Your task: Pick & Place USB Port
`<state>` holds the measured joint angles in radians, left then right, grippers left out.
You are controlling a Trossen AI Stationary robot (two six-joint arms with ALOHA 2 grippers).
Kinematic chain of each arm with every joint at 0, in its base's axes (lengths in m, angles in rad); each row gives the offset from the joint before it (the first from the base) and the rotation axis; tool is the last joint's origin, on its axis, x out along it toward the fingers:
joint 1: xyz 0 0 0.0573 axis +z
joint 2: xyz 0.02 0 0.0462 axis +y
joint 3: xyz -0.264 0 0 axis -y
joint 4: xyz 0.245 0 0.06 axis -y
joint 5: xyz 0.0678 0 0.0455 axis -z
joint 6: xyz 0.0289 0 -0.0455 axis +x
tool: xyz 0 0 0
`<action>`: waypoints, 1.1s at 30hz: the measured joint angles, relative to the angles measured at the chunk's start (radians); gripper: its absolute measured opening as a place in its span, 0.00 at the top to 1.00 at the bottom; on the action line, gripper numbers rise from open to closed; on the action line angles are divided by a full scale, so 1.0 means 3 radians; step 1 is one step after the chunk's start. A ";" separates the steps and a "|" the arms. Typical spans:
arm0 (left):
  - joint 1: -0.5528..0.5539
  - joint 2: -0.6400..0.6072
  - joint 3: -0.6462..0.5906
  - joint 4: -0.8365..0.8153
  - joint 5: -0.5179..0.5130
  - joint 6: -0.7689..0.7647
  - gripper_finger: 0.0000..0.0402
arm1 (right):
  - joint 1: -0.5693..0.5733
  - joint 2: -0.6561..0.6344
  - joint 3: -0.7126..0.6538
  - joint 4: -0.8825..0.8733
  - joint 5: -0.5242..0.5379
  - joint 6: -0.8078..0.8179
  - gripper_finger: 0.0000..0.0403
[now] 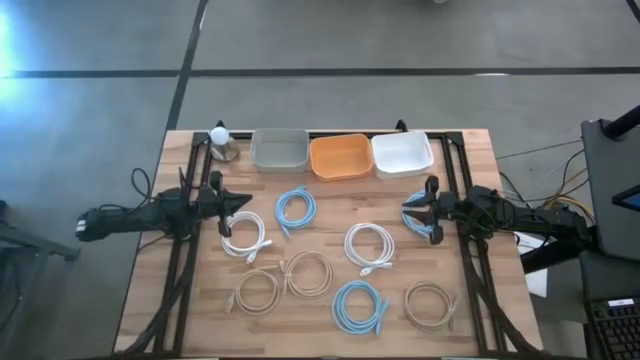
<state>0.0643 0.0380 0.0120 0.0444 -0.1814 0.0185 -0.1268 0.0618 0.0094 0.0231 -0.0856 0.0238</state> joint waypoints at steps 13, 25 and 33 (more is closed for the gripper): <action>0.0000 0.0001 -0.0001 -0.0001 0.0001 0.0000 0.99 | 0.0001 0.0000 0.0001 0.0000 0.0001 0.0000 0.83; 0.0000 0.0000 -0.0001 -0.0001 0.0000 0.0000 0.99 | 0.0000 0.0000 0.0000 0.0000 0.0000 0.0001 0.79; 0.0000 0.0001 -0.0001 -0.0001 0.0000 0.0000 0.99 | 0.0001 0.0001 0.0000 0.0000 0.0001 0.0004 0.81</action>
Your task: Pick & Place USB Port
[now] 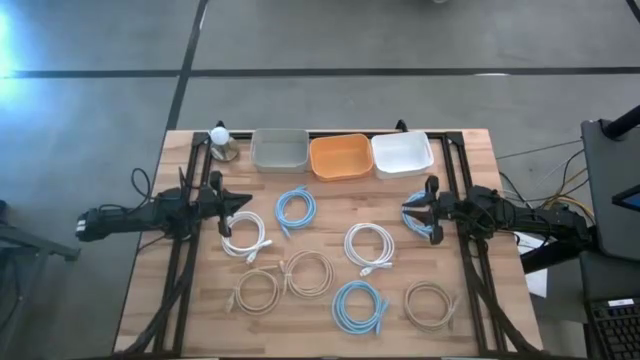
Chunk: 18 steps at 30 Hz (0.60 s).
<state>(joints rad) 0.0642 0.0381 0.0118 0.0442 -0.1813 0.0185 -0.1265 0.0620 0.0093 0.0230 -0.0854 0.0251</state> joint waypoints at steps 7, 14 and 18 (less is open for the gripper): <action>-0.0001 0.0000 0.0000 0.0000 0.0001 0.0000 0.99 | -0.0001 0.0000 0.0000 -0.0001 0.0000 -0.0002 0.83; 0.0000 0.0000 0.0000 0.0001 0.0000 0.0000 0.99 | -0.0001 0.0000 0.0001 0.0000 0.0000 0.0001 0.80; 0.0000 0.0000 -0.0001 0.0000 0.0001 0.0000 0.99 | -0.0001 0.0000 0.0001 0.0002 0.0000 0.0005 0.79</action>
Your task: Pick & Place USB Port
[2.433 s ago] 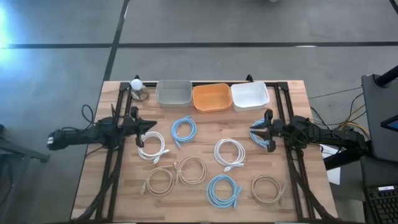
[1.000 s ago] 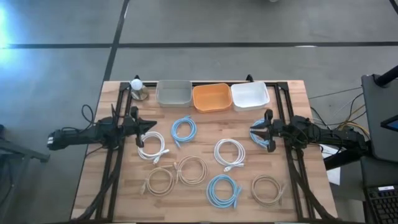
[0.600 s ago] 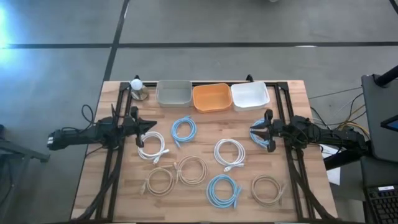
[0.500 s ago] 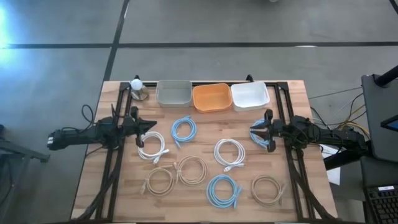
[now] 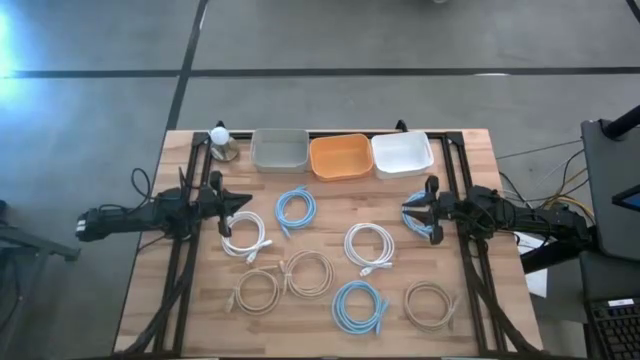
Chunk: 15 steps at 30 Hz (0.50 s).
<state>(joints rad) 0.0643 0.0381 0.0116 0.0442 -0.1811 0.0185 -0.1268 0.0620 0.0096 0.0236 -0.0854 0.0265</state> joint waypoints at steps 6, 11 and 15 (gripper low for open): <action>0.0000 0.0001 0.0001 0.0000 -0.0001 0.0000 0.99 | 0.0001 0.0000 0.0000 0.0073 0.0000 -0.0001 0.79; 0.0000 0.0000 0.0000 0.0001 -0.0001 0.0013 0.99 | 0.0001 0.0000 0.0000 0.0114 0.0000 -0.0002 0.82; -0.0001 0.0002 0.0000 0.0047 -0.0050 0.0472 0.99 | 0.0001 0.0000 -0.0001 0.0152 0.0000 0.0249 0.84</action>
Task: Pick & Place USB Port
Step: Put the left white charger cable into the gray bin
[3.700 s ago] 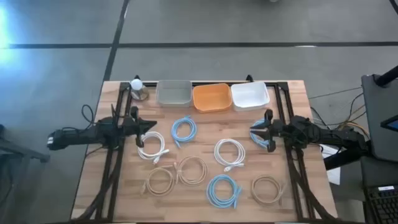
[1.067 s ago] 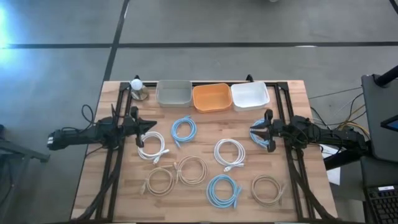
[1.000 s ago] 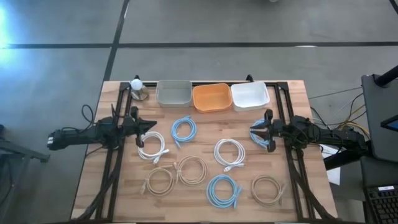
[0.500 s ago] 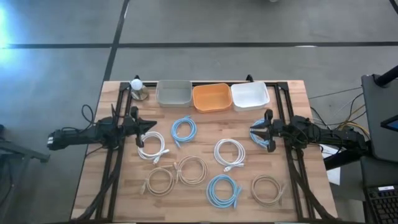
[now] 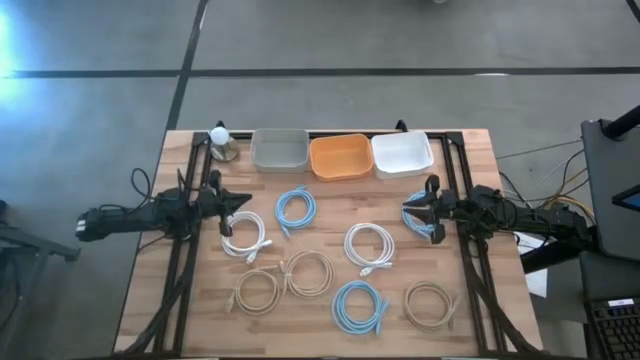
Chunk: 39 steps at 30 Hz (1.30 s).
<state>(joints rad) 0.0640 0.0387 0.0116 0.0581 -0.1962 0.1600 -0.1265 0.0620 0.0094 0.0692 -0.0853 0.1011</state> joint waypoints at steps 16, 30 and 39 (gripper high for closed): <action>0.0005 0.0015 0.0053 0.0287 -0.0523 0.0647 0.92 | 0.0000 0.0003 0.0001 0.0656 0.0013 0.0190 0.75; 0.0001 0.0148 0.0084 0.0184 -0.0096 -0.0448 0.53 | -0.0001 0.0539 0.0000 0.1010 0.0173 0.0416 0.61; 0.0000 0.1036 0.0641 -0.0178 -0.0079 -0.0833 0.51 | 0.0000 0.1842 0.0001 0.2436 0.0173 0.0367 0.61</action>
<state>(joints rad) 0.0639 0.3496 0.2038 0.0046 -0.2199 -0.0899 -0.1265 0.6146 0.0095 0.8001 -0.0334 0.2112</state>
